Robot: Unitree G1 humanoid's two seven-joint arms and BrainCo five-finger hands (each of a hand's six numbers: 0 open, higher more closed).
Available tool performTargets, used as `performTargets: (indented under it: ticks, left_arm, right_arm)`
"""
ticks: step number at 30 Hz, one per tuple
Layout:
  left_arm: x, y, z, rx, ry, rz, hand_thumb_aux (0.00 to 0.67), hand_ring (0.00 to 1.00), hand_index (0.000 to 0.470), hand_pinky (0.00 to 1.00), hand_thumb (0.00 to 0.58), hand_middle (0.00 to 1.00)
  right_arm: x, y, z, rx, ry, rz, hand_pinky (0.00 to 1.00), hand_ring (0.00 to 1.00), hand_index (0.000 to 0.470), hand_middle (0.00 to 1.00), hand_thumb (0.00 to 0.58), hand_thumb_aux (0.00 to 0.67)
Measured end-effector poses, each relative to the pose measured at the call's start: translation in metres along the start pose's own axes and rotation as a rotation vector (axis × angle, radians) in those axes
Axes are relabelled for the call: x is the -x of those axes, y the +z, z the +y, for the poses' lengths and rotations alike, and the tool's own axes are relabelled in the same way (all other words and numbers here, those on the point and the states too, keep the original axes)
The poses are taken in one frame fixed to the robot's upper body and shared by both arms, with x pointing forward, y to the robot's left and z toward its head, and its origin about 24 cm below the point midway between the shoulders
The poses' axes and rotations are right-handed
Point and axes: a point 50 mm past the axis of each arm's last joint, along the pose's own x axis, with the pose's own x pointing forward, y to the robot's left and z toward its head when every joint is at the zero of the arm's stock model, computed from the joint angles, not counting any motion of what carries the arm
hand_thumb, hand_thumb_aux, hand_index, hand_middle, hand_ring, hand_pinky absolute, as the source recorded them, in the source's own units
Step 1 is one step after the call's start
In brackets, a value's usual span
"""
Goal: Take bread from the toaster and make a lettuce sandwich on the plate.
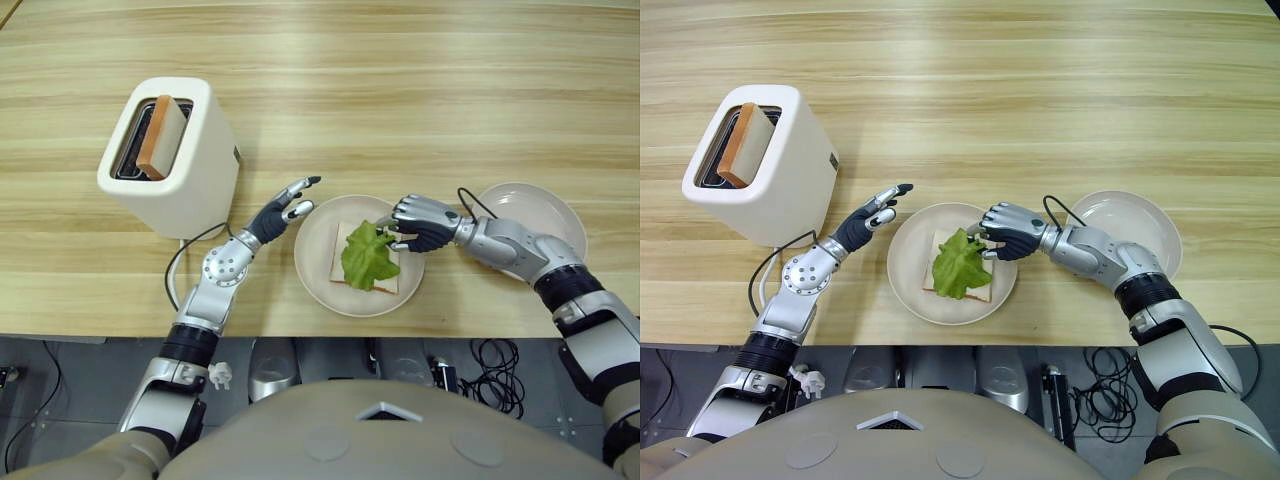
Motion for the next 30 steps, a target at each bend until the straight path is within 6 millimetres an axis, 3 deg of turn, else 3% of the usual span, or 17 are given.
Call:
performTargets:
  ticks: [4, 5, 6, 7, 8, 10, 15, 24, 25, 26, 27, 30]
  left_arm:
    - [0.000, 0.000, -0.001, -0.005, -0.003, 0.001, 0.000, 0.00, 0.000, 0.00, 0.000, 0.00]
    - [0.000, 0.000, -0.001, -0.006, -0.002, 0.001, 0.000, 0.00, 0.000, 0.00, 0.000, 0.00]
    - [0.000, 0.000, -0.001, -0.006, -0.002, 0.001, 0.000, 0.00, 0.000, 0.00, 0.000, 0.00]
    - [0.000, 0.000, -0.001, -0.007, -0.002, 0.001, 0.000, 0.00, 0.000, 0.00, 0.000, 0.00]
    - [0.000, 0.000, -0.001, -0.008, -0.002, 0.002, 0.000, 0.00, 0.000, 0.00, 0.000, 0.00]
    - [0.000, 0.000, -0.001, -0.009, -0.003, 0.004, 0.000, 0.00, 0.000, 0.00, 0.000, 0.00]
    - [0.000, -0.003, -0.001, -0.009, -0.006, 0.014, 0.000, 0.00, 0.000, 0.00, 0.000, 0.00]
    - [-0.002, -0.001, 0.002, -0.017, -0.005, 0.007, 0.000, 0.00, 0.000, 0.00, 0.000, 0.00]
    - [-0.002, -0.001, 0.002, -0.019, -0.005, 0.007, 0.000, 0.00, 0.000, 0.00, 0.000, 0.00]
    - [-0.002, -0.001, 0.002, -0.025, -0.003, 0.006, 0.000, 0.00, 0.000, 0.00, 0.000, 0.00]
    - [-0.002, 0.001, 0.004, -0.041, 0.004, 0.001, 0.000, 0.00, 0.000, 0.00, 0.000, 0.00]
    - [0.000, 0.013, 0.011, -0.103, 0.043, -0.043, 0.000, 0.00, 0.000, 0.00, 0.000, 0.00]
  right_arm:
    - [0.001, -0.004, 0.001, 0.020, 0.028, 0.037, 1.00, 1.00, 0.460, 1.00, 0.580, 0.670]
    - [0.001, -0.005, 0.002, 0.025, 0.034, 0.046, 1.00, 1.00, 0.438, 1.00, 0.579, 0.638]
    - [0.001, -0.006, 0.002, 0.032, 0.037, 0.061, 1.00, 1.00, 0.186, 1.00, 0.374, 0.271]
    - [0.002, -0.008, 0.002, 0.038, 0.033, 0.074, 0.70, 0.70, 0.000, 0.70, 0.000, 0.000]
    - [0.002, -0.009, 0.001, 0.042, 0.029, 0.084, 0.47, 0.47, 0.000, 0.47, 0.000, 0.000]
    - [0.002, -0.013, -0.004, 0.065, -0.001, 0.117, 0.35, 0.35, 0.000, 0.35, 0.000, 0.000]
    - [0.002, -0.020, -0.026, 0.121, -0.107, 0.151, 0.33, 0.33, 0.000, 0.33, 0.000, 0.000]
    - [0.002, -0.019, -0.030, 0.117, -0.139, 0.147, 0.33, 0.33, 0.000, 0.33, 0.000, 0.000]
    - [0.002, -0.019, -0.031, 0.116, -0.143, 0.147, 0.24, 0.24, 0.000, 0.24, 0.000, 0.000]
    - [0.002, -0.019, -0.032, 0.114, -0.152, 0.147, 0.24, 0.24, 0.000, 0.24, 0.000, 0.000]
    - [0.002, -0.019, -0.033, 0.113, -0.162, 0.149, 0.00, 0.00, 0.000, 0.00, 0.000, 0.000]
    - [0.004, -0.021, -0.039, 0.116, -0.209, 0.158, 0.00, 0.00, 0.000, 0.00, 0.000, 0.000]
